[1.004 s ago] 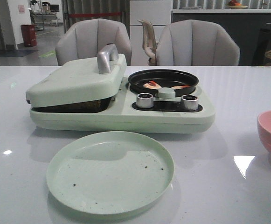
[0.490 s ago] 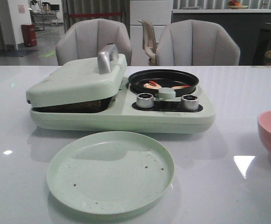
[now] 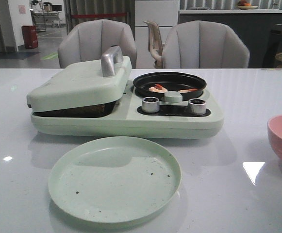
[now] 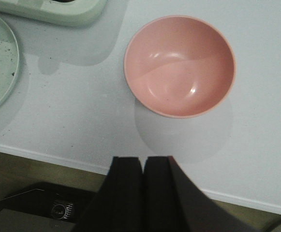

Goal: Make breakfast with bread and shrimp

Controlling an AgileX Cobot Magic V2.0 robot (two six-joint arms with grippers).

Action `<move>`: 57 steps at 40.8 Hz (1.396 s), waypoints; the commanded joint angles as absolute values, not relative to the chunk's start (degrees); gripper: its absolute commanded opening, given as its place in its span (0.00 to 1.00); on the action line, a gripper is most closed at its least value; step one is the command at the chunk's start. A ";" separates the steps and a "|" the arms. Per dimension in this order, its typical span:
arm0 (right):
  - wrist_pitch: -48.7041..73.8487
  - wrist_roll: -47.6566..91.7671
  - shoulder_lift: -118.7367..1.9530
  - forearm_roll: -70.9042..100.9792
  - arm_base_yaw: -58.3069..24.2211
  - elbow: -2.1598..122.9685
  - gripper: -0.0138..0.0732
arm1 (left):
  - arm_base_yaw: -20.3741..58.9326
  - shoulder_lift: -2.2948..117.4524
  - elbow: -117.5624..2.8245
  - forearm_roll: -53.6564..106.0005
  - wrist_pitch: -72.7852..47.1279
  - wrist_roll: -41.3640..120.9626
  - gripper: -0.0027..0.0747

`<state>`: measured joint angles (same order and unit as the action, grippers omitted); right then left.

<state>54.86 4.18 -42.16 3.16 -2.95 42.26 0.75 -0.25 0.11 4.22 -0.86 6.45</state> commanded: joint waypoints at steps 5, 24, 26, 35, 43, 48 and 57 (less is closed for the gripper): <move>52.07 4.43 -41.90 2.94 -3.04 43.79 0.21 | 0.67 -1.53 0.50 3.52 4.13 5.67 0.17; 52.07 4.43 -41.90 2.94 -3.04 43.79 0.21 | 0.67 -1.53 0.50 2.66 3.34 3.74 0.16; 52.07 4.43 -41.90 2.94 -3.04 43.79 0.21 | 0.67 -1.53 0.50 2.66 3.34 3.74 0.16; 52.07 4.43 -41.90 2.94 -3.04 43.79 0.21 | 1.37 -1.53 0.50 2.66 3.34 3.74 0.16; 52.07 4.43 -41.90 2.94 -3.04 43.79 0.21 | 1.37 -1.53 0.50 2.66 3.34 3.74 0.16; 52.07 4.43 -41.90 2.94 -3.04 43.79 0.21 | 1.37 -1.53 0.50 2.66 3.34 3.74 0.16; 52.07 4.43 -41.90 2.94 -3.04 43.79 0.21 | 1.37 -1.53 0.50 2.66 3.34 3.74 0.16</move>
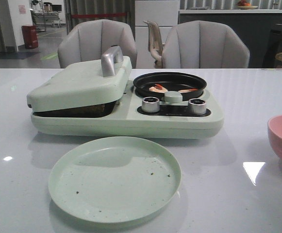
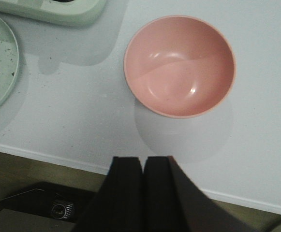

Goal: Make breakfast with bread and shrimp

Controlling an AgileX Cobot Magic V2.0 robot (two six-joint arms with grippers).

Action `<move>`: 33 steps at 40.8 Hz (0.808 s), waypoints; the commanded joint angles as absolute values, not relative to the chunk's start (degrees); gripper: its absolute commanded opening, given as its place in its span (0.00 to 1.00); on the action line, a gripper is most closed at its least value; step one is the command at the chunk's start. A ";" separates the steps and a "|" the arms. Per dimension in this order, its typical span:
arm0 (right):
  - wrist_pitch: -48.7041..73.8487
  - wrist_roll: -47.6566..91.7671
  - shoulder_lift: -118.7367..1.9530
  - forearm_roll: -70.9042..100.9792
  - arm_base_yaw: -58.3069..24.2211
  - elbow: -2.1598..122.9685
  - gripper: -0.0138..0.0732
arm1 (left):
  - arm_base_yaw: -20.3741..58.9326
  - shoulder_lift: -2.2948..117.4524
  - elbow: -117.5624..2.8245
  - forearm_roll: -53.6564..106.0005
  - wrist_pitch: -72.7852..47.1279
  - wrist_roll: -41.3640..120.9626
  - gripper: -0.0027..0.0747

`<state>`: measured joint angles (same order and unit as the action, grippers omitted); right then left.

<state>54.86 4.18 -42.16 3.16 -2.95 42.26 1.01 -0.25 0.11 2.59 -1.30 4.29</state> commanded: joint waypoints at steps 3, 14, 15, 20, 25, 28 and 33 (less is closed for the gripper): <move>52.07 4.43 -41.90 2.94 -3.04 43.79 0.21 | 1.37 -1.53 0.50 2.66 3.34 3.74 0.16; 49.08 4.43 -39.55 2.03 -2.37 42.82 0.21 | 1.37 -1.53 0.50 2.66 3.34 3.74 0.16; 46.61 4.43 -38.30 2.03 -1.69 41.87 0.21 | 1.37 -1.53 0.50 2.66 3.34 3.74 0.16; 31.91 4.43 -30.72 2.03 0.88 33.39 0.21 | 1.37 -1.53 0.50 2.66 3.34 3.74 0.16; 14.74 4.43 -21.24 2.03 2.17 22.31 0.21 | 1.37 -1.53 0.50 2.66 3.34 3.74 0.16; 5.09 4.43 -15.32 2.08 2.55 15.03 0.21 | 1.37 -1.53 0.50 2.66 3.34 3.74 0.16; -5.27 4.43 -7.31 2.13 2.61 5.08 0.21 | 1.37 -1.53 0.50 2.66 3.34 3.74 0.16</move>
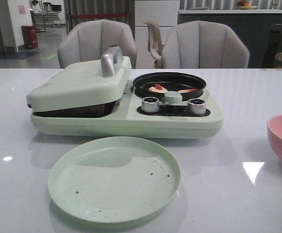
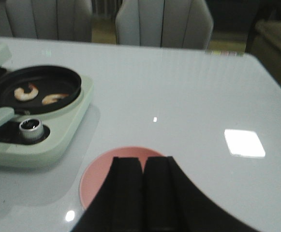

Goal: Make breakfast with bread and shrimp

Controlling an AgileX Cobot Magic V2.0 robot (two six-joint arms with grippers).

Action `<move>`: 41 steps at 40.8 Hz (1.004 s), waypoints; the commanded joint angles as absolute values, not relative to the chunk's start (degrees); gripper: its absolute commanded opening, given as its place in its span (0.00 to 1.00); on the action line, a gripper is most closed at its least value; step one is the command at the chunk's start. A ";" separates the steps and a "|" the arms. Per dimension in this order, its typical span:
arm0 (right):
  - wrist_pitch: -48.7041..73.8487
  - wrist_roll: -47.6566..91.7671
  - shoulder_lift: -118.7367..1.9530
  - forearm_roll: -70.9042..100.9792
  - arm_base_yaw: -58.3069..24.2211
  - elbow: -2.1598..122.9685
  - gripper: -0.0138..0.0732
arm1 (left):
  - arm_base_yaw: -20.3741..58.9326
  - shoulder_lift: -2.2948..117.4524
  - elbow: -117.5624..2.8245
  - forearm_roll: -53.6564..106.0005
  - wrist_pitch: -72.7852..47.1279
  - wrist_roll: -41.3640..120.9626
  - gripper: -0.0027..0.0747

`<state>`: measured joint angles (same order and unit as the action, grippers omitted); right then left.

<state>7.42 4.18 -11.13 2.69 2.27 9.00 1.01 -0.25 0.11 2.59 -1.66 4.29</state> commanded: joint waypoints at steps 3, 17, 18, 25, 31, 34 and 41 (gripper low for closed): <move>-8.17 4.43 -3.36 2.13 2.61 0.78 0.21 | 1.37 -1.53 0.50 2.66 3.34 3.74 0.16; -3.77 4.43 1.87 3.96 2.61 -0.58 0.21 | 1.37 -1.41 0.50 2.66 3.34 3.74 0.16; -3.82 4.43 1.87 3.96 2.61 -0.58 0.21 | 1.37 -1.41 0.50 2.66 3.34 3.74 0.16; -3.80 4.43 1.87 3.96 2.61 -0.58 0.21 | 1.37 -1.41 0.50 2.66 3.34 3.74 0.16; -3.80 4.43 1.87 3.96 2.61 -0.58 0.21 | 1.37 -1.41 0.50 2.66 3.34 3.74 0.16; -3.80 4.43 1.87 3.96 2.61 -0.58 0.21 | 1.37 -1.41 0.50 2.66 3.34 3.74 0.16; -3.80 4.43 1.87 3.96 2.61 -0.58 0.21 | 1.37 -1.41 0.50 2.66 3.34 3.74 0.16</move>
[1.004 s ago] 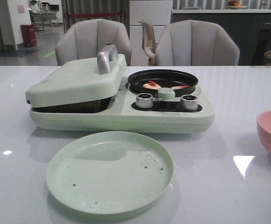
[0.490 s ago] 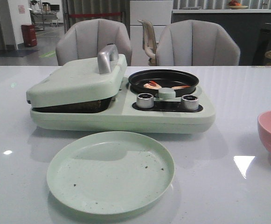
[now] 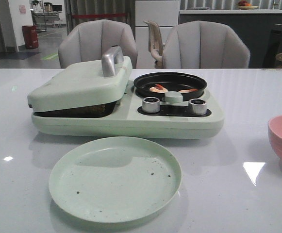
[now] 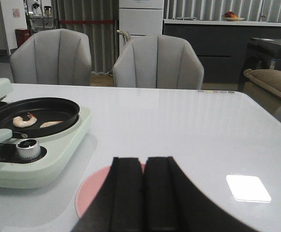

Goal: Make breakfast with bread and shrimp

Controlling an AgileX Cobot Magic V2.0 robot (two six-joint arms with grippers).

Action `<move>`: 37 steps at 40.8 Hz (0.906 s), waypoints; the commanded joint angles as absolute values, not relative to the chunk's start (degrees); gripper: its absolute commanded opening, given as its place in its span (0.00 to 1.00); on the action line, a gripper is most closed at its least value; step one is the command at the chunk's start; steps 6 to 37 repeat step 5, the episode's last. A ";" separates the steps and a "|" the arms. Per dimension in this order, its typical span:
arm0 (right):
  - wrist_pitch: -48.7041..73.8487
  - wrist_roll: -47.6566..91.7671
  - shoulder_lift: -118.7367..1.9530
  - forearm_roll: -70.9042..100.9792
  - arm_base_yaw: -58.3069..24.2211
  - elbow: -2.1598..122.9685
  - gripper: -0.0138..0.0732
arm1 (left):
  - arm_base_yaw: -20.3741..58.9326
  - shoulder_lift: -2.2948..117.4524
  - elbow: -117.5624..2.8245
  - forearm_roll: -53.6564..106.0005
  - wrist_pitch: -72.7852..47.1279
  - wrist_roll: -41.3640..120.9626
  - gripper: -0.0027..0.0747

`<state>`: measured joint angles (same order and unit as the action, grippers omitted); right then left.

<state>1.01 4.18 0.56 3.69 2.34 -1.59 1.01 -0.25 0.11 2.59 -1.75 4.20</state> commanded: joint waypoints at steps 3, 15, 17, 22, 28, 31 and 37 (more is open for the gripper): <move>-3.80 4.43 1.87 3.96 2.61 -0.58 0.21 | 1.37 -1.41 0.50 2.66 3.34 3.74 0.16; -3.80 4.43 1.87 3.96 2.61 -0.58 0.21 | 1.37 -1.41 0.50 2.66 3.34 3.74 0.16; -3.80 4.43 1.87 3.96 2.61 -0.58 0.21 | 1.37 -1.41 0.50 2.66 3.34 3.74 0.16; -3.80 4.43 1.87 3.96 2.61 -0.58 0.21 | 1.37 -1.41 0.50 2.66 3.34 3.74 0.16; -3.80 4.43 1.87 3.96 2.61 -0.58 0.21 | 1.37 -1.41 0.50 2.66 3.34 3.74 0.16; -3.80 4.43 1.87 3.96 2.61 -0.58 0.21 | 1.37 -1.41 0.50 2.66 3.34 3.74 0.16; -3.80 4.43 1.87 3.96 2.61 -0.58 0.21 | 1.37 -1.41 0.50 2.66 3.34 3.74 0.16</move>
